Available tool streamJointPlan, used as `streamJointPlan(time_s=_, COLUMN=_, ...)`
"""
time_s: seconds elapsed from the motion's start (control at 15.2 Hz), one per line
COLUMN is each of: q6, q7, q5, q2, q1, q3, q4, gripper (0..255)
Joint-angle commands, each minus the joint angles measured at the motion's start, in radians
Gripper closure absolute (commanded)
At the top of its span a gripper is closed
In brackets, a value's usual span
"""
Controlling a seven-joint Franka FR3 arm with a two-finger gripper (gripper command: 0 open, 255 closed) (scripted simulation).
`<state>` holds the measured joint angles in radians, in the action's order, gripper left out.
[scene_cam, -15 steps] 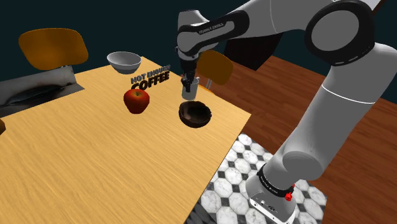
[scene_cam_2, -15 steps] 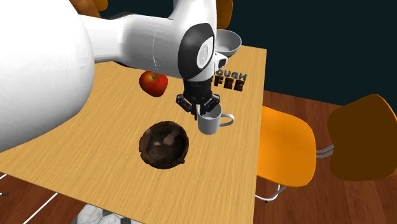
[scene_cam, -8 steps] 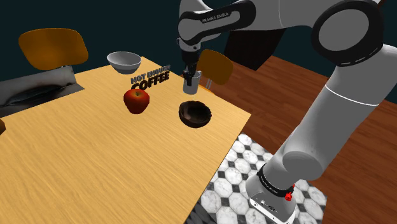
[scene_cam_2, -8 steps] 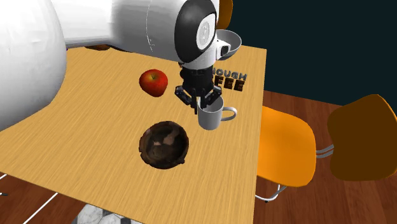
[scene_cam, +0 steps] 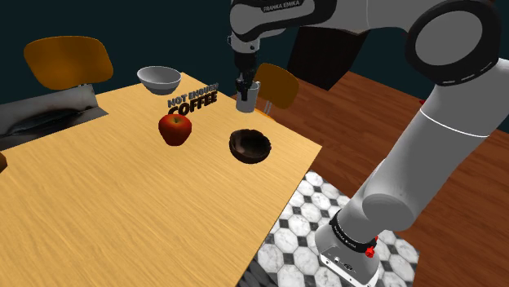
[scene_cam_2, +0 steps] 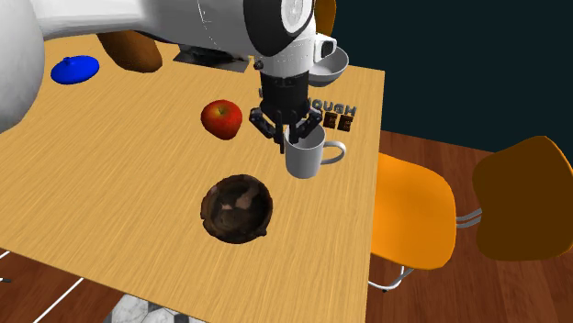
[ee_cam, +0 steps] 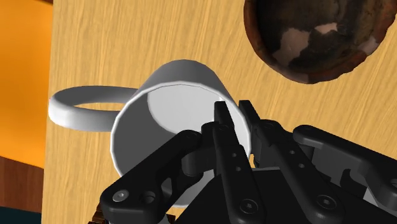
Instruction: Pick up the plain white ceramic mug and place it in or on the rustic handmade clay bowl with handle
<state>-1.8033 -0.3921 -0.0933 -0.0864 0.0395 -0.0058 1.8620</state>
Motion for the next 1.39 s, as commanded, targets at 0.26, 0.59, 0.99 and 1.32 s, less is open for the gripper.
streamJointPlan(time_s=0.26, q6=0.078, q7=-0.007, q5=0.001, q2=0.016, q1=0.000, q3=0.000, q4=-0.062, gripper=255)
streamJointPlan(time_s=0.59, q6=0.144, q7=-0.012, q5=0.002, q2=0.020, q1=0.001, q3=0.001, q4=-0.124, gripper=255)
streamJointPlan(time_s=0.99, q6=0.150, q7=0.037, q5=0.012, q2=0.204, q1=0.026, q3=0.026, q4=0.058, gripper=255)
streamJointPlan(time_s=1.32, q6=0.177, q7=0.087, q5=0.033, q2=0.378, q1=0.053, q3=0.058, q4=0.209, gripper=255)
